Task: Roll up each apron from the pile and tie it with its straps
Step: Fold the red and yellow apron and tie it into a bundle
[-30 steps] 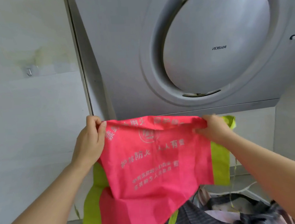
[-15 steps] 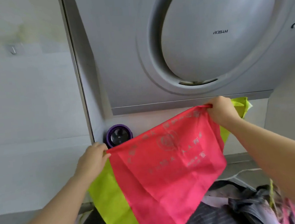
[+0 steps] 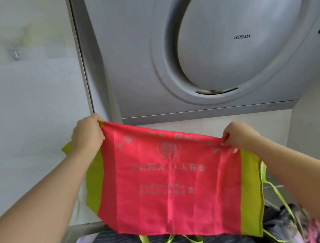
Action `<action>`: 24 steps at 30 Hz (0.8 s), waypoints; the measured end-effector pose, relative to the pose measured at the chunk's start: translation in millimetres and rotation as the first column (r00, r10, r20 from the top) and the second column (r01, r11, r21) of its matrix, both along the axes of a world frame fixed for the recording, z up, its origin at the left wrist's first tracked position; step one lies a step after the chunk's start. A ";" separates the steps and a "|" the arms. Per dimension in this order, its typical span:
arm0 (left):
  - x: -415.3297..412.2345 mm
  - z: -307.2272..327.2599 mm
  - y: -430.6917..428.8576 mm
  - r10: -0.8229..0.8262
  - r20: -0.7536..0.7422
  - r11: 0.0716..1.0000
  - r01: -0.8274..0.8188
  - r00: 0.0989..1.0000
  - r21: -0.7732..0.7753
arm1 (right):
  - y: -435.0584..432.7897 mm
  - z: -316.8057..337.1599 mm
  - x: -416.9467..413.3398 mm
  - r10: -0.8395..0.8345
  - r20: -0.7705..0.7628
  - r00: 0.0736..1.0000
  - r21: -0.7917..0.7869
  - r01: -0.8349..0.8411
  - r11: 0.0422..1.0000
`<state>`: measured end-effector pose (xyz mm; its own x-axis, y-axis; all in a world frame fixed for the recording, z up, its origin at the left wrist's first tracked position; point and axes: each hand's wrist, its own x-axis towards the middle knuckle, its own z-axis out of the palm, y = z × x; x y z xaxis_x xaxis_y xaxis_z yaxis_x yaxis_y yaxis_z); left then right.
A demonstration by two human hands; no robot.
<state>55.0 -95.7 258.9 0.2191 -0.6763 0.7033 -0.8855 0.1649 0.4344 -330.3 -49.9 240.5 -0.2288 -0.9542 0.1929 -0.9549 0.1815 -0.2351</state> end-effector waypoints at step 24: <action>33.3 -3.6 -8.9 -0.144 -0.186 0.987 0.129 0.972 -0.091 | 15.3 -21.4 23.3 0.270 0.427 0.863 0.364 -0.438 0.822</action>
